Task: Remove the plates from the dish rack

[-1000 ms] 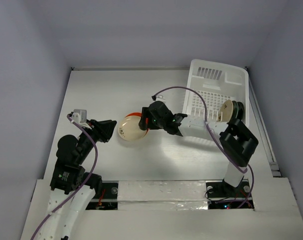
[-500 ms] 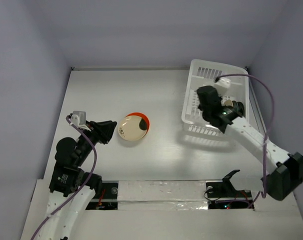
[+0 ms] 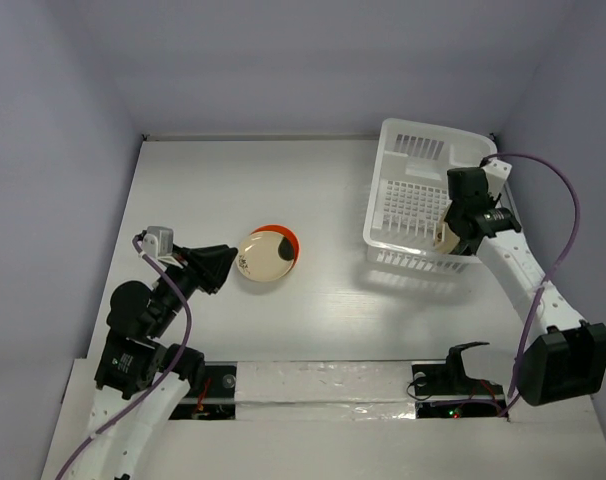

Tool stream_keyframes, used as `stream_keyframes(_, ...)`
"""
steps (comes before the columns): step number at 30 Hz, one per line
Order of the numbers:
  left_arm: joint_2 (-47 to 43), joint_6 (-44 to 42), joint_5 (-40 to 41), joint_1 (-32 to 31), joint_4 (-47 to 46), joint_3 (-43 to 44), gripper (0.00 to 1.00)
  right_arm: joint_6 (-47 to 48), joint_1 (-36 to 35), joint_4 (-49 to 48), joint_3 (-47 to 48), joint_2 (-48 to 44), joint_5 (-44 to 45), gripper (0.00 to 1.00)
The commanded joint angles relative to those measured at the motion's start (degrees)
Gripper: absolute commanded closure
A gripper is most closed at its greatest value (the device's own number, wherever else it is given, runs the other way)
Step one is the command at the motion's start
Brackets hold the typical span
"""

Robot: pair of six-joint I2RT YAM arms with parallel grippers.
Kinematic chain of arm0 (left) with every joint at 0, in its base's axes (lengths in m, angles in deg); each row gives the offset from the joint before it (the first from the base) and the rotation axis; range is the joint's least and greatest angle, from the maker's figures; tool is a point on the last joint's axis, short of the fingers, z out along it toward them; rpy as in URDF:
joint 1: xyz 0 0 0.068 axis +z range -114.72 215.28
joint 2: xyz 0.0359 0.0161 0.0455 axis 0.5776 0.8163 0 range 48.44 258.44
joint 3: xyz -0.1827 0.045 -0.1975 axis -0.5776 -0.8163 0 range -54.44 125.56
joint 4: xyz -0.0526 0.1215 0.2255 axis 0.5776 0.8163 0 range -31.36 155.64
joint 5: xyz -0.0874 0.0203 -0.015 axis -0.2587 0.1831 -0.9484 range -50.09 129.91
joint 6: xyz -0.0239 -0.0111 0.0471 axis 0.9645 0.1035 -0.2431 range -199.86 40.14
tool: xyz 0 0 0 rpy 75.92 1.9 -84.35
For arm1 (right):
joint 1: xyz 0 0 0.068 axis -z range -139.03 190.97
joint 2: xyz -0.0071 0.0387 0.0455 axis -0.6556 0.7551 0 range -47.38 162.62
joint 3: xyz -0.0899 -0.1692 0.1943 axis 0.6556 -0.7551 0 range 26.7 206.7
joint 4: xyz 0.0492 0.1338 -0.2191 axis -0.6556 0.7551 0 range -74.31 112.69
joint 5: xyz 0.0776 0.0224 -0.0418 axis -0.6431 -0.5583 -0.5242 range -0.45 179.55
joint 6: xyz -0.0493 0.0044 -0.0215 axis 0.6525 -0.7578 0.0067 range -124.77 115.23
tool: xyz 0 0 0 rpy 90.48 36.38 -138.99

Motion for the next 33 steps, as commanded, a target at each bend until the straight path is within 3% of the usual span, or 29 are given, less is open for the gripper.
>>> stream_keyframes(1, -0.9, 0.2, 0.5, -0.8, -2.0, 0.2, 0.74, 2.9, 1.6, 0.2, 4.8, 1.9, -3.3, 0.57)
stream_keyframes(4, -1.3, 0.2, 0.7, -0.8, -2.0, 0.2, 0.74, 3.5, 2.3, -0.2, 6.2, 3.5, -5.2, 0.62)
stream_keyframes(13, -1.5, 0.2, 1.2, -1.4, -1.8, 0.3, 0.74, 5.2, 5.6, -0.6, 8.4, 13.4, -7.0, 0.62)
stream_keyframes(20, -1.5, 0.1, 1.3, -1.4, -1.6, 0.4, 0.74, 7.1, 5.1, 1.2, 9.1, 12.3, -4.7, 0.91)
stream_keyframes(23, -1.4, 0.2, 1.2, -1.4, -1.7, 0.3, 0.74, 8.4, 3.9, 4.2, 10.1, 10.4, -3.2, 0.99)
stream_keyframes(33, -0.8, 0.2, 1.1, -1.4, -2.0, 0.2, 0.73, 6.9, -5.9, 15.8, 13.7, 10.5, 8.9, 1.0)
